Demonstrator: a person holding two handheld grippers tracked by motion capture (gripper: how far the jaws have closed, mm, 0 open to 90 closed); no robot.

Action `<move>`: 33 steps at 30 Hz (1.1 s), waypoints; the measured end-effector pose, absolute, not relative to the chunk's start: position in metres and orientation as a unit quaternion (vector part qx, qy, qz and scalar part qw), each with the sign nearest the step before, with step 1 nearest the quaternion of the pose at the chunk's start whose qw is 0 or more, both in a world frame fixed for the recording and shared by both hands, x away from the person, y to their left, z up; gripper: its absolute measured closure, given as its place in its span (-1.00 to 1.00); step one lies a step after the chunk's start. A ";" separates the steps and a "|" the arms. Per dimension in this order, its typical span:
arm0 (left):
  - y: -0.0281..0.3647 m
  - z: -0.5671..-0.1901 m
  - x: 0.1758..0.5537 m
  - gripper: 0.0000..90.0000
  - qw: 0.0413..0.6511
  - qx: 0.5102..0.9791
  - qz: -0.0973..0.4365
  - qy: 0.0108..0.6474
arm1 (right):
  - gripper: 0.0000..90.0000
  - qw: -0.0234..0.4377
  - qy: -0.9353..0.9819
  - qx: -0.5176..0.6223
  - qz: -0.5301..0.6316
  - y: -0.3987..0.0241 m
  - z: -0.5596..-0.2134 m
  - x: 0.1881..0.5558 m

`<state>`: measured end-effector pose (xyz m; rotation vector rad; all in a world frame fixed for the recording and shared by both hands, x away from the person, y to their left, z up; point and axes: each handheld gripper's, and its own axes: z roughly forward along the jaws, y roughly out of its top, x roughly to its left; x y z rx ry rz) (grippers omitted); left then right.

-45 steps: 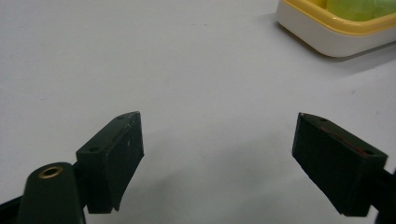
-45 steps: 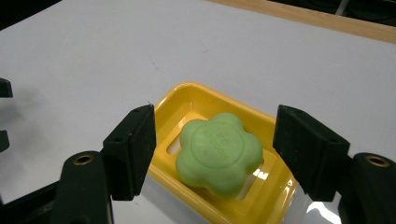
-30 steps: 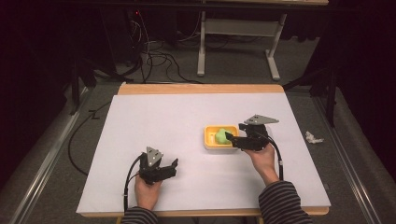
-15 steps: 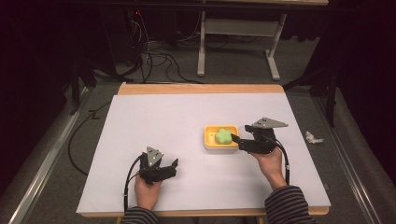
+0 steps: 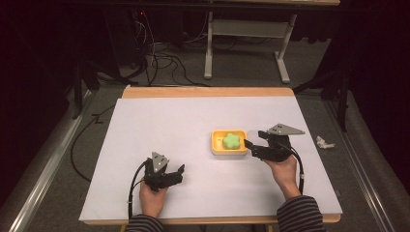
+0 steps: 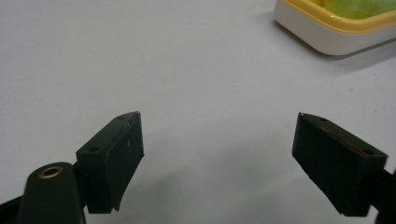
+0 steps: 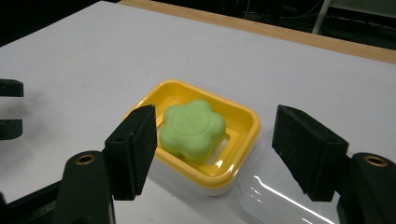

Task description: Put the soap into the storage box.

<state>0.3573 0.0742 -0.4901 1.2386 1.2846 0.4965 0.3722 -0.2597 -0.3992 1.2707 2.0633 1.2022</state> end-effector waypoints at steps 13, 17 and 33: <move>0.074 -0.490 0.357 -0.63 0.601 0.535 0.217 0.552 | -0.29 0.223 0.734 0.472 0.433 -0.278 -0.403 0.359; 0.074 -0.490 0.357 -0.63 0.601 0.536 0.217 0.552 | -0.29 0.226 0.732 0.473 0.436 -0.282 -0.403 0.356; 0.074 -0.490 0.357 -0.63 0.601 0.536 0.217 0.551 | -0.29 0.232 0.725 0.480 0.436 -0.293 -0.409 0.342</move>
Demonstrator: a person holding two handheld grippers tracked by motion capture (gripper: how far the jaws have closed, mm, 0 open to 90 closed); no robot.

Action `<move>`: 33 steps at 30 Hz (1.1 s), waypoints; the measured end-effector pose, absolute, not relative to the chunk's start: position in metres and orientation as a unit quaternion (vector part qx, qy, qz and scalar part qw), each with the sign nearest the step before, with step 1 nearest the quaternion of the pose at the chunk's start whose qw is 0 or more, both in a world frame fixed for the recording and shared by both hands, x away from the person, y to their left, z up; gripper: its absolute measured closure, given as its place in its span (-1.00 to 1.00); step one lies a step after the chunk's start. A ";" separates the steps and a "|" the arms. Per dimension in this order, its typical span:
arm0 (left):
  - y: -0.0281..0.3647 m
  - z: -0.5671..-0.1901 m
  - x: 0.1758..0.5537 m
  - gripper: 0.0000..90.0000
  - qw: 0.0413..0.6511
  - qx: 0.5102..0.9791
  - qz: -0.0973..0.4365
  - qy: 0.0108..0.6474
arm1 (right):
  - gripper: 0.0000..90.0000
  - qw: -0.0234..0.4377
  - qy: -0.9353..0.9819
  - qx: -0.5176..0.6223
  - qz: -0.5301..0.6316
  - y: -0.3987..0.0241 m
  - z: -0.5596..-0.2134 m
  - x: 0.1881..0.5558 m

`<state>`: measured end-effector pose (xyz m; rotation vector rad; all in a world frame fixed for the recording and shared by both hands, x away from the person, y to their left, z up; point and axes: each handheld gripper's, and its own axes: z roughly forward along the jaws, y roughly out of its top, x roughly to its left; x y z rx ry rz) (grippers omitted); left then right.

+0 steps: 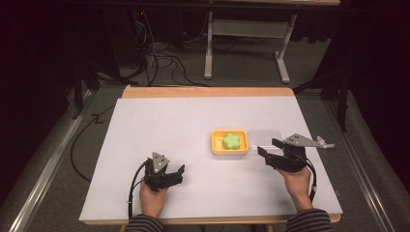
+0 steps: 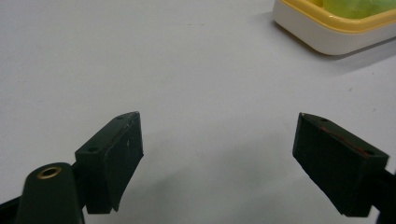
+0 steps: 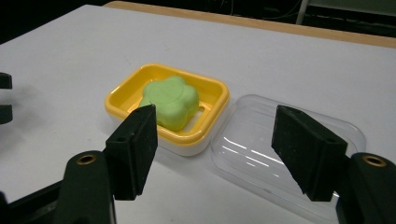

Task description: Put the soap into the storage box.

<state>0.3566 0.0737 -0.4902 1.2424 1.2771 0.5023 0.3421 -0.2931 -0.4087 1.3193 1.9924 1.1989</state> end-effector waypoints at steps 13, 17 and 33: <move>0.074 -0.490 0.357 -0.63 0.601 0.536 0.216 0.552 | -0.29 0.228 0.725 0.482 0.436 -0.295 -0.419 0.330; 0.073 -0.490 0.357 -0.63 0.601 0.536 0.216 0.551 | -0.29 0.225 0.725 0.485 0.435 -0.295 -0.423 0.326; 0.073 -0.490 0.357 -0.63 0.601 0.536 0.216 0.552 | -0.29 0.216 0.721 0.498 0.431 -0.300 -0.440 0.315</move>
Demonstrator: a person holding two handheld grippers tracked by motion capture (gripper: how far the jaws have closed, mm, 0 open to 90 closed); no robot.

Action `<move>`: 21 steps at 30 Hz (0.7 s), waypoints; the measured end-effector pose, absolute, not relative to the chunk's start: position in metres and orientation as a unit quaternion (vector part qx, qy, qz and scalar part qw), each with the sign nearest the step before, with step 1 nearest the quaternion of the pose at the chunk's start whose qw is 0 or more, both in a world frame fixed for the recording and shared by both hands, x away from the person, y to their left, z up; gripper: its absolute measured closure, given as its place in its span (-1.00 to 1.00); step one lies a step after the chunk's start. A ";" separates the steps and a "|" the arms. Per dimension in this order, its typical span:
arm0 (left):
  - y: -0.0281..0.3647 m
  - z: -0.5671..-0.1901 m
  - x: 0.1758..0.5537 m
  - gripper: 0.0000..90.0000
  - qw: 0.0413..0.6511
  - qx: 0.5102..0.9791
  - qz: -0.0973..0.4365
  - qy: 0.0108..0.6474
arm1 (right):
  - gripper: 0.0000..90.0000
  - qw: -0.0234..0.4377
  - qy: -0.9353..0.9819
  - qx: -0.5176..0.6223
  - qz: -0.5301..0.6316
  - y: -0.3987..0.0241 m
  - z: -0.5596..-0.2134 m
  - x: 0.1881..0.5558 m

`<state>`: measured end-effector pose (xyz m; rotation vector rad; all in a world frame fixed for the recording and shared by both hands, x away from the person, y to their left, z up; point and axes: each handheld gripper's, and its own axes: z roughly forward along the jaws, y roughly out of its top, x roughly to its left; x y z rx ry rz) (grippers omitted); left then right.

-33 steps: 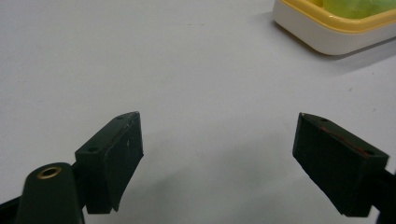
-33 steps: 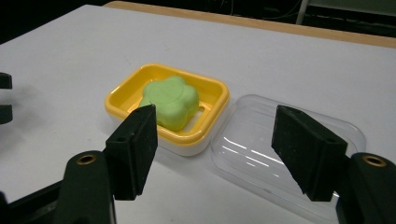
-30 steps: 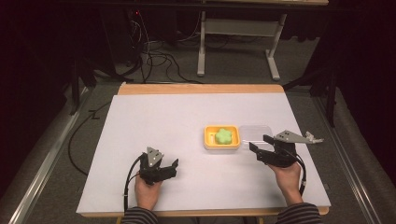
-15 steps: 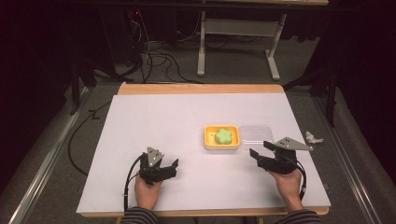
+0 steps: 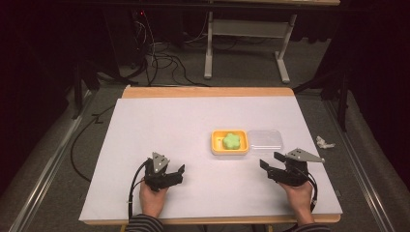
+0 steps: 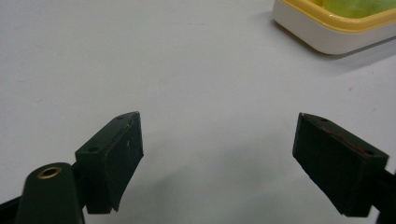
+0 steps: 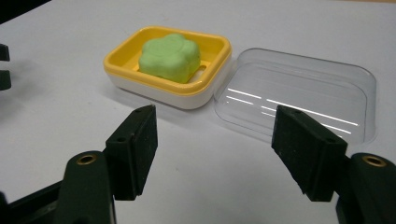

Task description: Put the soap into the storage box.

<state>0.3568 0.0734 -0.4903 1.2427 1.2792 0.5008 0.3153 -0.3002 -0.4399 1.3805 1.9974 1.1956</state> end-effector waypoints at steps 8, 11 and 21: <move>0.073 -0.490 0.357 -0.63 0.601 0.536 0.216 0.552 | -0.29 0.213 0.721 0.505 0.423 -0.300 -0.450 0.313; 0.073 -0.490 0.357 -0.63 0.601 0.536 0.216 0.552 | -0.29 0.213 0.723 0.507 0.418 -0.299 -0.454 0.313; 0.073 -0.490 0.357 -0.63 0.601 0.536 0.217 0.552 | -0.29 0.217 0.729 0.510 0.401 -0.298 -0.467 0.315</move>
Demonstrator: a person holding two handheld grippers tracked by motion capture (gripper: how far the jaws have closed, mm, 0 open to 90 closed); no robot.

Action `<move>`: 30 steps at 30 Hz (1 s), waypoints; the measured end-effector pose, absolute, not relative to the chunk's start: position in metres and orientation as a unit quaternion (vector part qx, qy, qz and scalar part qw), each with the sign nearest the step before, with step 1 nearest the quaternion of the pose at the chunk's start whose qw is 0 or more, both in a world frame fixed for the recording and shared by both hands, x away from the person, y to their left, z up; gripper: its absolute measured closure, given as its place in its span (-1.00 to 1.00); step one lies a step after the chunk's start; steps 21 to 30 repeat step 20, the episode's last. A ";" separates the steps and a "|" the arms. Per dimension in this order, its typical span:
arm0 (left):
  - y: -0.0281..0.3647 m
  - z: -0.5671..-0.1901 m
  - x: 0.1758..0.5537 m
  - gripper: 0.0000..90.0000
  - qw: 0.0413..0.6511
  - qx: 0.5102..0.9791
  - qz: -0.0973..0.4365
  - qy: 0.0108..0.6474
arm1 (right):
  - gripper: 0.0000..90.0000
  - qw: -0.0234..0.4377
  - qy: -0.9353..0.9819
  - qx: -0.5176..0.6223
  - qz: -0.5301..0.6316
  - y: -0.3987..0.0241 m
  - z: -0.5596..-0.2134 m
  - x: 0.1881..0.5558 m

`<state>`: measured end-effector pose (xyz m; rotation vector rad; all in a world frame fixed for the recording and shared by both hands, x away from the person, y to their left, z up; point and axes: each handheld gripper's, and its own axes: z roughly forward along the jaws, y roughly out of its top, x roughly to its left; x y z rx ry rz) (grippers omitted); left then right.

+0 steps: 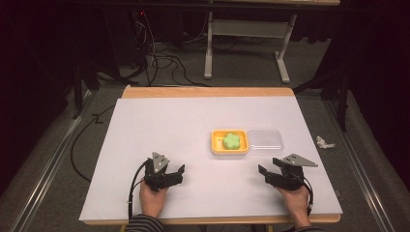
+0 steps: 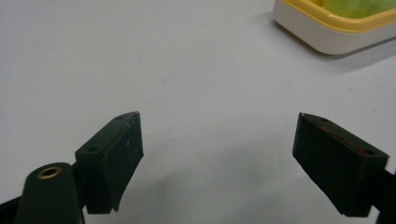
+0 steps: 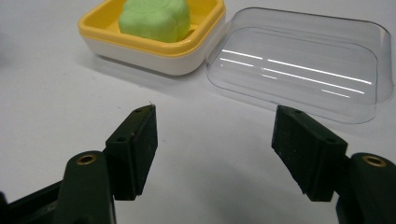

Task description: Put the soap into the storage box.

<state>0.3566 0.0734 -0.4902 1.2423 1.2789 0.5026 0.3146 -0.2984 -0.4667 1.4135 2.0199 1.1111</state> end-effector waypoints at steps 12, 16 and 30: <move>0.073 -0.490 0.357 -0.63 0.601 0.536 0.217 0.552 | -0.29 0.225 0.737 0.513 0.377 -0.293 -0.478 0.317; 0.074 -0.490 0.356 -0.63 0.600 0.536 0.217 0.552 | -0.29 0.226 0.738 0.513 0.376 -0.294 -0.478 0.317; 0.074 -0.490 0.356 -0.63 0.601 0.537 0.218 0.551 | -0.29 0.227 0.739 0.512 0.374 -0.293 -0.479 0.317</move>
